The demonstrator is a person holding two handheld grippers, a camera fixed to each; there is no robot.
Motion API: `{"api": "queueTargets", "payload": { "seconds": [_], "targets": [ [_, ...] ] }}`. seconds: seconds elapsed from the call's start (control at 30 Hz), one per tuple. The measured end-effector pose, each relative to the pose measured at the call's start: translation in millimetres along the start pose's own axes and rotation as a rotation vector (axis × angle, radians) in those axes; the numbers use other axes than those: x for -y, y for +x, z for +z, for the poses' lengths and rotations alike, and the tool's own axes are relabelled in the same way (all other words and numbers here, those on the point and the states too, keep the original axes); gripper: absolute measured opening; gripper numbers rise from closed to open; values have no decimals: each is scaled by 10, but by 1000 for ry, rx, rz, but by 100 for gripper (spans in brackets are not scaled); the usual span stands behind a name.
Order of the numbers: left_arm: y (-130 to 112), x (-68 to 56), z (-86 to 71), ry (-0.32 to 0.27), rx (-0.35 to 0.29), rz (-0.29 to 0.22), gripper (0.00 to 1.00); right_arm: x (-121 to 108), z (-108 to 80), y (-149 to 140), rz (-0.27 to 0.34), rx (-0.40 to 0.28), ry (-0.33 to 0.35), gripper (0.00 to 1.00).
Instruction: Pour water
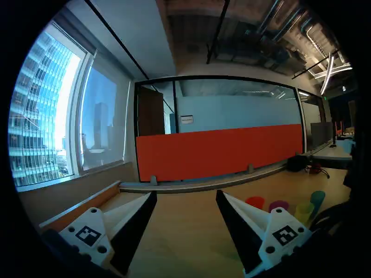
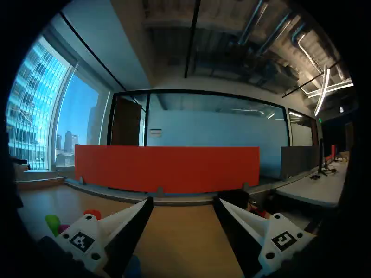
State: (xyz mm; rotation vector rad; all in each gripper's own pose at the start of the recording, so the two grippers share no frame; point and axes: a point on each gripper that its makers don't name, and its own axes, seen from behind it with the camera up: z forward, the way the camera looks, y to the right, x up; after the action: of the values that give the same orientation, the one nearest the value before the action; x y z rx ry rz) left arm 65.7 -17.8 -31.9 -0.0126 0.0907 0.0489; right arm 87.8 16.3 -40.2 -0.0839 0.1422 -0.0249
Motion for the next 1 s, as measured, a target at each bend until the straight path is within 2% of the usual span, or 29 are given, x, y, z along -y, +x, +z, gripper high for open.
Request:
{"api": "queueTargets", "payload": {
  "seconds": [0.3,0.57,1.0],
  "targets": [
    [-236,51,39,45,14,25,94,72,-17,6,35,-1,4,100],
    [-449,5,57,68,13,16,95,53,-35,76,27,-6,-10,100],
    [-813,-210,120,49,37,-3,94,56,-50,114,11,4,-26,100]
  ]
}}
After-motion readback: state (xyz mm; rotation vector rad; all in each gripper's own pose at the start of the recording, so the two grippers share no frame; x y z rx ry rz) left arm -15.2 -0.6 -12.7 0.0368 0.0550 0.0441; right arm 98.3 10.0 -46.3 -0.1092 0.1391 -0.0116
